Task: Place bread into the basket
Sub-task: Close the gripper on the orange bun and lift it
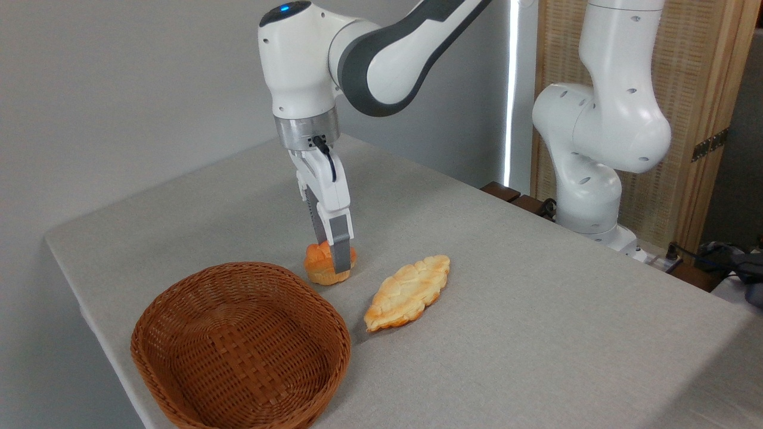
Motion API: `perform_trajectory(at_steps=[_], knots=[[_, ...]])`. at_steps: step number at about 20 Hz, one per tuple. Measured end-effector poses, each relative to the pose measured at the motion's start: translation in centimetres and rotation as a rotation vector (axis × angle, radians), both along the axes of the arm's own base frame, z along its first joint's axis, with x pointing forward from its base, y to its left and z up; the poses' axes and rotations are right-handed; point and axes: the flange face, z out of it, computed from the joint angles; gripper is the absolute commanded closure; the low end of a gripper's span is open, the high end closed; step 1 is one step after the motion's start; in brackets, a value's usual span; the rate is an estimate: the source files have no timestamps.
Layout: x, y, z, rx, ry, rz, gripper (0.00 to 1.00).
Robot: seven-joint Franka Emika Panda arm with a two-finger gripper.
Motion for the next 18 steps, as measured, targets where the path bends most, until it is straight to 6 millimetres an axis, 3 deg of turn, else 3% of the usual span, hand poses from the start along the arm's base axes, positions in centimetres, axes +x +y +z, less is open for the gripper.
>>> perform_trajectory(at_steps=[3,4,6,18], knots=[[-0.2,-0.6,-0.7,-0.002,-0.008,-0.012,0.30],[-0.2,-0.8,-1.0,-0.003,-0.009,-0.017,0.33],[-0.3,-1.0,-1.2,-0.003,-0.009,-0.021,0.49],[-0.4,-1.1,-1.3,-0.001,-0.010,-0.058,0.51]])
